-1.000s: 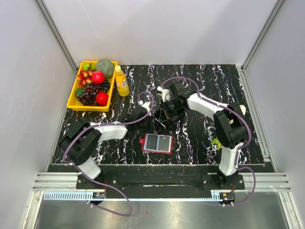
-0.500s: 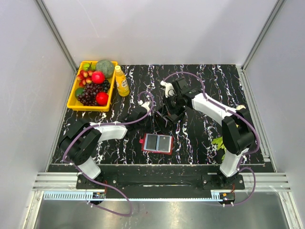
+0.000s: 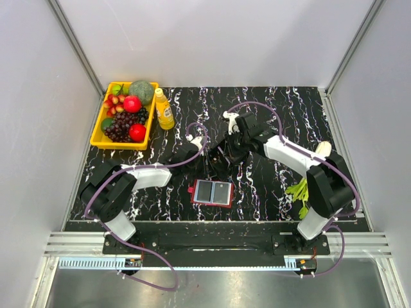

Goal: Put the credit cards into the card holder
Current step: Pick up the credit card from the storage box.

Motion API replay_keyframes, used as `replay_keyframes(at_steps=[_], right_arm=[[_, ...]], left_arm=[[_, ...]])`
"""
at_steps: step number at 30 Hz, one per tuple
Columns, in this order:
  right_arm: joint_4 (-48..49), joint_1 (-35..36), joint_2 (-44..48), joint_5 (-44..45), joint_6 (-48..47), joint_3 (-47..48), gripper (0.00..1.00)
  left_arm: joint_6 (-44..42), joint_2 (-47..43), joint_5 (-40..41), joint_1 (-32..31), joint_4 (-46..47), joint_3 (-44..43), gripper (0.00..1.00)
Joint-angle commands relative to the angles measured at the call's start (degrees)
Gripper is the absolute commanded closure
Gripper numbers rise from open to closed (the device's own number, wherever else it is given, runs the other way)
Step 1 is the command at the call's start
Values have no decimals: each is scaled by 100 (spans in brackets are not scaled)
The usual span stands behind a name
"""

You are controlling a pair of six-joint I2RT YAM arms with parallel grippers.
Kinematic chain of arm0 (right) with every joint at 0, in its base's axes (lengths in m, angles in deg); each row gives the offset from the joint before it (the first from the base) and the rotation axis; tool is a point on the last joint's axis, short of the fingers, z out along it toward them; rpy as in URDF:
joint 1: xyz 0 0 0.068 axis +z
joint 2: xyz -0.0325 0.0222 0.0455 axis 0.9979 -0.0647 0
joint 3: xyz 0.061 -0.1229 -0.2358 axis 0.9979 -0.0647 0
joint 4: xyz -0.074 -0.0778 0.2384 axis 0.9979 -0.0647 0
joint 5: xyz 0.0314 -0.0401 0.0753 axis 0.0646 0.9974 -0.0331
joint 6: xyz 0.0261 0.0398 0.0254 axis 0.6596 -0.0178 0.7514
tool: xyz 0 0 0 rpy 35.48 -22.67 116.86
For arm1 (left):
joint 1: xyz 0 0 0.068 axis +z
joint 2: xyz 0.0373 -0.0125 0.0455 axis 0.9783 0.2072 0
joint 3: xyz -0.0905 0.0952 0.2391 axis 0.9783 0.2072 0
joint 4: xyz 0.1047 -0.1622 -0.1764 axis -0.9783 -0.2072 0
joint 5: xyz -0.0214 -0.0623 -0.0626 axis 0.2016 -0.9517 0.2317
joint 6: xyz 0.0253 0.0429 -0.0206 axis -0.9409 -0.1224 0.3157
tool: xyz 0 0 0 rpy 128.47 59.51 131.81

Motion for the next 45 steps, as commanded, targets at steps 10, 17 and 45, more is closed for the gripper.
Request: replay_keyframes(at_steps=[10, 17, 45], right_arm=[[872, 365, -48, -93, 42, -69, 100], [626, 365, -188, -1184, 129, 72, 100], [739, 681, 66, -260, 489, -288, 100]], left_arm=[[-6, -112, 30, 20, 163, -278, 76], [29, -59, 12, 28, 216, -305, 76], [64, -147, 109, 37, 216, -243, 76]])
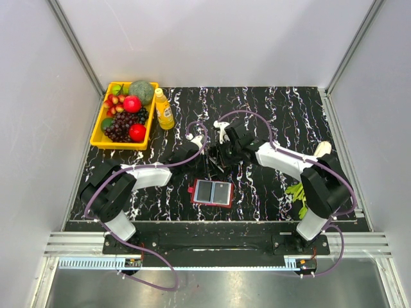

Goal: Put the credit cards into the card holder
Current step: Pick up the credit card from the storage box.

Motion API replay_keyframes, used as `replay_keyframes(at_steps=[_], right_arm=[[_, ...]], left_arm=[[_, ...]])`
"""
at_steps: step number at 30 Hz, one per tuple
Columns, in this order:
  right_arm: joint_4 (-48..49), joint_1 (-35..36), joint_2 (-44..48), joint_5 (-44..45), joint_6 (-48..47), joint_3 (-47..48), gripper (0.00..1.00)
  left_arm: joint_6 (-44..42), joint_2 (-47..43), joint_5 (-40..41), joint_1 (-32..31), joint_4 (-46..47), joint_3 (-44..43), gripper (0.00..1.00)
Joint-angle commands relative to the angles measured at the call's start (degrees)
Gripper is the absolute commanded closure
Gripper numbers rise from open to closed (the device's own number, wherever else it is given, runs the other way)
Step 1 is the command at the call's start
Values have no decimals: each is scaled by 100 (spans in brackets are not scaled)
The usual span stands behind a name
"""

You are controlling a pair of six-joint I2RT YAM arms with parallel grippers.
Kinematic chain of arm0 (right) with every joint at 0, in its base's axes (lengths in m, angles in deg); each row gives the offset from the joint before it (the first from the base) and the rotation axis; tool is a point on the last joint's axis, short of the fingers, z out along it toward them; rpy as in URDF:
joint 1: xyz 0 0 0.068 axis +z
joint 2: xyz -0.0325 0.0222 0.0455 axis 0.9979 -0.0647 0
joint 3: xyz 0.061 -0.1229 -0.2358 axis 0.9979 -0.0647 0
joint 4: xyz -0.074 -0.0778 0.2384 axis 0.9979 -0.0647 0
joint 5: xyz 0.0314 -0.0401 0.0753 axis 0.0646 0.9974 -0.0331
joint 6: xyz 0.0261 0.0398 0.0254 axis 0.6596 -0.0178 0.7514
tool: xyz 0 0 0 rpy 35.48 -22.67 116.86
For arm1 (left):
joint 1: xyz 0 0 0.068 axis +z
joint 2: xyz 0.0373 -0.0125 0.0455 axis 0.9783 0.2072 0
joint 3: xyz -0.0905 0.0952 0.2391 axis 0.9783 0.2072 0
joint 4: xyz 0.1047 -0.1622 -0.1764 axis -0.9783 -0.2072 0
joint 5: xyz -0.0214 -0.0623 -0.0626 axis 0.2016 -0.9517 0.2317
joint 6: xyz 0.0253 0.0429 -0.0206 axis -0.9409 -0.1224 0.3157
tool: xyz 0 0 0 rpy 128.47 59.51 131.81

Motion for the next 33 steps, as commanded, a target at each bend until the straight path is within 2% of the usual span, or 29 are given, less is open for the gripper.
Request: replay_keyframes(at_steps=[1, 10, 15, 22, 27, 30, 33], right_arm=[[261, 96, 36, -733, 127, 62, 100], [489, 52, 97, -1086, 549, 9, 100], [393, 43, 44, -806, 637, 97, 100], [375, 43, 466, 310, 804, -96, 100], [770, 43, 844, 1005, 919, -430, 100], [596, 43, 617, 874, 708, -291, 100], [314, 60, 204, 129, 558, -10, 100]], left_arm=[[49, -147, 129, 22, 260, -154, 76], [40, -138, 50, 39, 269, -162, 76], [22, -200, 68, 31, 251, -127, 76], [13, -217, 76, 48, 216, -145, 76], [5, -208, 76, 48, 198, -180, 76], [13, -200, 85, 39, 207, -171, 76], [22, -191, 76, 39, 207, -180, 76]])
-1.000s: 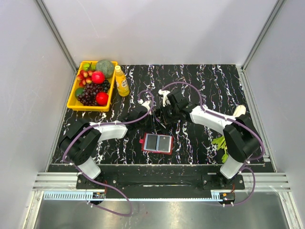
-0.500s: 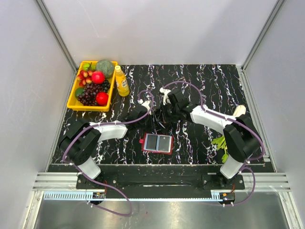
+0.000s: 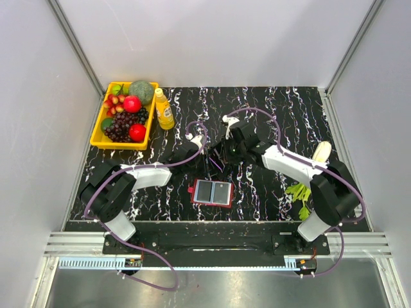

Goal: Put the credit cards into the card holder
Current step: Pick up the credit card from the storage box.

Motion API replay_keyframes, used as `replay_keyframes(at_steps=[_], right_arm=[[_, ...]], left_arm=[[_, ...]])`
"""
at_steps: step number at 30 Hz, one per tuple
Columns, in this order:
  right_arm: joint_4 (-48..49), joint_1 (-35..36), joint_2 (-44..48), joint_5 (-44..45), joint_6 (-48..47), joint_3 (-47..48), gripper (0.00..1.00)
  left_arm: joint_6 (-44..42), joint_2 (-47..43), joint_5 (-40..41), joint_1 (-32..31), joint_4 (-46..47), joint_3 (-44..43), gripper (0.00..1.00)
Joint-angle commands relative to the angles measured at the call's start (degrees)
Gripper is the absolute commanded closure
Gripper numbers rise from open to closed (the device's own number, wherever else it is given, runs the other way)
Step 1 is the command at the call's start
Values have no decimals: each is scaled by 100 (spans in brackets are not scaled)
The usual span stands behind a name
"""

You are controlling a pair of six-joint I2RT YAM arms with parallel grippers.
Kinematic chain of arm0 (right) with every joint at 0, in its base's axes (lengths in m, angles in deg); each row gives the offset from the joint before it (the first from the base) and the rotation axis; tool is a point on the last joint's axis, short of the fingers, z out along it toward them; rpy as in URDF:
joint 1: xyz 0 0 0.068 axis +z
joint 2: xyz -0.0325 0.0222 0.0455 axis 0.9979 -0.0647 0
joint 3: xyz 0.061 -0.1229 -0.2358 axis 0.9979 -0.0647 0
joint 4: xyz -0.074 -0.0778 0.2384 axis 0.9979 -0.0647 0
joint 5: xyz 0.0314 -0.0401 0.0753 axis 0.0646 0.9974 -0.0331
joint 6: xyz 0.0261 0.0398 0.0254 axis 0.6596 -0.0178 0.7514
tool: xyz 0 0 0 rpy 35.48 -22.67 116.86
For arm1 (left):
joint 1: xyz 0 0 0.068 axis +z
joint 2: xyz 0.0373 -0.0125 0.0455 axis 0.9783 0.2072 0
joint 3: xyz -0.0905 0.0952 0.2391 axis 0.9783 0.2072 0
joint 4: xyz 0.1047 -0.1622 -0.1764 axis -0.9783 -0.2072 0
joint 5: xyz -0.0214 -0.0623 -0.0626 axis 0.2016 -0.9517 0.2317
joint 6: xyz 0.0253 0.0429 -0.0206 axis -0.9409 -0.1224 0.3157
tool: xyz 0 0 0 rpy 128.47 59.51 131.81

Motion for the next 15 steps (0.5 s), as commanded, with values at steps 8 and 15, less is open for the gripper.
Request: replay_keyframes(at_steps=[8, 15], right_arm=[[194, 162, -689, -1671, 82, 212, 100], [441, 162, -627, -1787, 381, 79, 100]], left_arm=[[38, -160, 96, 37, 264, -134, 76], [55, -151, 70, 28, 308, -116, 76]])
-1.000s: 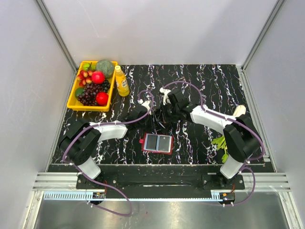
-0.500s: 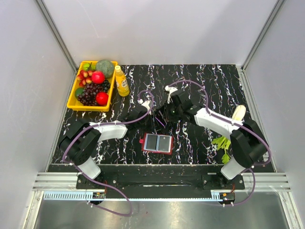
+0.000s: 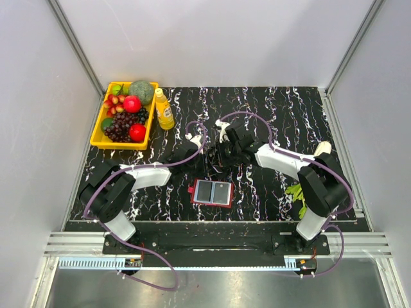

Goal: Put the credit cards into the card holder
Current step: Pick up the credit card from the storage box.

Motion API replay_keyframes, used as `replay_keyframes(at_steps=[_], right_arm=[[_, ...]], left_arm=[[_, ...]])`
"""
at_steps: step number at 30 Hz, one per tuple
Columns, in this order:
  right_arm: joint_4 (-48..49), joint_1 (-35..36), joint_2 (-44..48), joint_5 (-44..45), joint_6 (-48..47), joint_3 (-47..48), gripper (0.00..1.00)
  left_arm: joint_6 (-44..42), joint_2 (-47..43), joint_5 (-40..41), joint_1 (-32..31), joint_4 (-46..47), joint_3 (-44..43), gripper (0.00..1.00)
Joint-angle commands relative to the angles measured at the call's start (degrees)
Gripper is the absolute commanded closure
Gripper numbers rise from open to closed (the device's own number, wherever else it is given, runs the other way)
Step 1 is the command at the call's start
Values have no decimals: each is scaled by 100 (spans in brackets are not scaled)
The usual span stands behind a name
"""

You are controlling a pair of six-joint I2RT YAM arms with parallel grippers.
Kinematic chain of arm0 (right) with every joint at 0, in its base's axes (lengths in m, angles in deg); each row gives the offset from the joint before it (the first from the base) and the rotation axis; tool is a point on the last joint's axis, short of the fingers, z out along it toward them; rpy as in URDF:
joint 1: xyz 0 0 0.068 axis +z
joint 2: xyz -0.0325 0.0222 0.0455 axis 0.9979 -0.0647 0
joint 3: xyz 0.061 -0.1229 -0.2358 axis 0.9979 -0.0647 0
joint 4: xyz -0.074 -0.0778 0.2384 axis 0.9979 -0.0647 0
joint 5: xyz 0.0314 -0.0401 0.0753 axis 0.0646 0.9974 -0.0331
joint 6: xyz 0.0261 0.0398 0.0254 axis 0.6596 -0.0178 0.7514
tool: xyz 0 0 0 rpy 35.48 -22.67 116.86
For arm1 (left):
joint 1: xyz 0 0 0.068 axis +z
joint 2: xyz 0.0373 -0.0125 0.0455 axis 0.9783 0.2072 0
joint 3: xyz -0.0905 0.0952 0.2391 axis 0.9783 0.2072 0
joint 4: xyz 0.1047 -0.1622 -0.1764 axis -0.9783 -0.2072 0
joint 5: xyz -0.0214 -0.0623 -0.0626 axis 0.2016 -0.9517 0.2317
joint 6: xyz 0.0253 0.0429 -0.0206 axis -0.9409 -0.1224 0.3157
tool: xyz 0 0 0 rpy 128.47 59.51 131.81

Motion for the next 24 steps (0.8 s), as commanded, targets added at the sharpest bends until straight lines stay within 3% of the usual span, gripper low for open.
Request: replay_keyframes(at_steps=[1, 13, 24], right_arm=[[222, 122, 107, -593, 423, -117, 100], [91, 61, 388, 725, 354, -188, 100], [-85, 17, 616, 1130, -7, 59, 100]], left_arm=[[51, -123, 59, 28, 350, -108, 76], [51, -167, 94, 28, 332, -73, 76], [42, -211, 85, 29, 306, -72, 76]])
